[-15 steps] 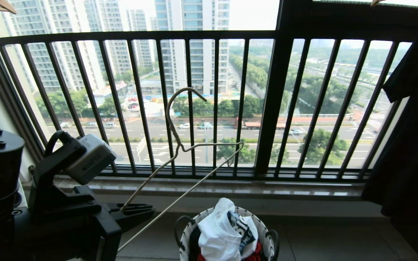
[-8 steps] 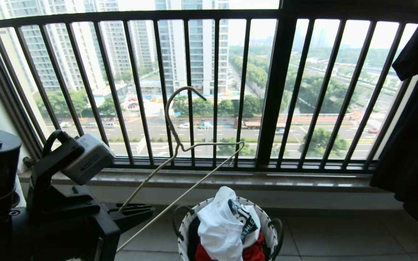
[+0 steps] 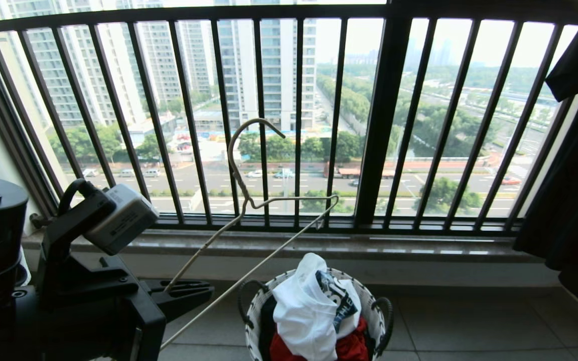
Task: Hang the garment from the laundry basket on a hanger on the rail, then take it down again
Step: Pick up the clothes rack on the clothesline
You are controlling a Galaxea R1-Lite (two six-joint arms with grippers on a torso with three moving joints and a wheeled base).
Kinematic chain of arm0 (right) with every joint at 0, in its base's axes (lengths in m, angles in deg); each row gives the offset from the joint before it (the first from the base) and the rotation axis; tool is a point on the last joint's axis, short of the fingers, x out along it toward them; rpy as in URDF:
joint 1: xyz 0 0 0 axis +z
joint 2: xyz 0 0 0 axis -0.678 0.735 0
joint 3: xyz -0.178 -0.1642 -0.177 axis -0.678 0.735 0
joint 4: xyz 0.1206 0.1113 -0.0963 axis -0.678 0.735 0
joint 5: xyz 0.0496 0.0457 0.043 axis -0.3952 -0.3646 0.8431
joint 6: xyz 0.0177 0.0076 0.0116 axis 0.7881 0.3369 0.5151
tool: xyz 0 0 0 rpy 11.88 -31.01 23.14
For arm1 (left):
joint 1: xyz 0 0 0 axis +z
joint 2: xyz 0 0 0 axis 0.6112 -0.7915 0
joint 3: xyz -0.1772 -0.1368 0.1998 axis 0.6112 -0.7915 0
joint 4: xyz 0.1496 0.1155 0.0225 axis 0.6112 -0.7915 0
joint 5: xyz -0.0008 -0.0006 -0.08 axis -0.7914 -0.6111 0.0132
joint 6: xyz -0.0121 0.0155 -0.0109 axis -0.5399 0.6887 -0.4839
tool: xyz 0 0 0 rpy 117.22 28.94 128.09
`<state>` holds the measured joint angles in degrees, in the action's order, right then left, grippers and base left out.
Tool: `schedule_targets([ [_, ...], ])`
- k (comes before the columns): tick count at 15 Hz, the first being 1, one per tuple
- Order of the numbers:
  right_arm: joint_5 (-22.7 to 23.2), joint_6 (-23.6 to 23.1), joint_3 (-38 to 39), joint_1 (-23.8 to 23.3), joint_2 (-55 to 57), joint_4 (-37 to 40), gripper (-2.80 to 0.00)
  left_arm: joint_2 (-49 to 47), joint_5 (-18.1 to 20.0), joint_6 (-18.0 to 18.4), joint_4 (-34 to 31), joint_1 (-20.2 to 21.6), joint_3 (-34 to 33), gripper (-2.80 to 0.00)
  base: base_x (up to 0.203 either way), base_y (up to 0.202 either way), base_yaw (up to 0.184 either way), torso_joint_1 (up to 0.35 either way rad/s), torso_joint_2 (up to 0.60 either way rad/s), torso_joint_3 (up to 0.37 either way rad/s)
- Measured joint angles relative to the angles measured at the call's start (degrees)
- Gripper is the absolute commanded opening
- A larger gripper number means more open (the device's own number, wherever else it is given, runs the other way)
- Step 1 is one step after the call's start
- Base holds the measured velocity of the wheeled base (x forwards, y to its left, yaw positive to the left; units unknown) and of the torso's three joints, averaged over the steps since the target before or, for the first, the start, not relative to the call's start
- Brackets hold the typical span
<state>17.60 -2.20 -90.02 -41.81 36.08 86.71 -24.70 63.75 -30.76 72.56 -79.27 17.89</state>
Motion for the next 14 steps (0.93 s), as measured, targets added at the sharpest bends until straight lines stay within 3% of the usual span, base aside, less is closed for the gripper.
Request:
schedule_targets([
  [14,0.00,0.00,0.00,-0.02,0.00,0.02,-2.80,0.80,0.00,0.05,-0.01,0.01,0.07,-2.80,0.000,0.000,0.000,0.000,0.00,-0.002],
])
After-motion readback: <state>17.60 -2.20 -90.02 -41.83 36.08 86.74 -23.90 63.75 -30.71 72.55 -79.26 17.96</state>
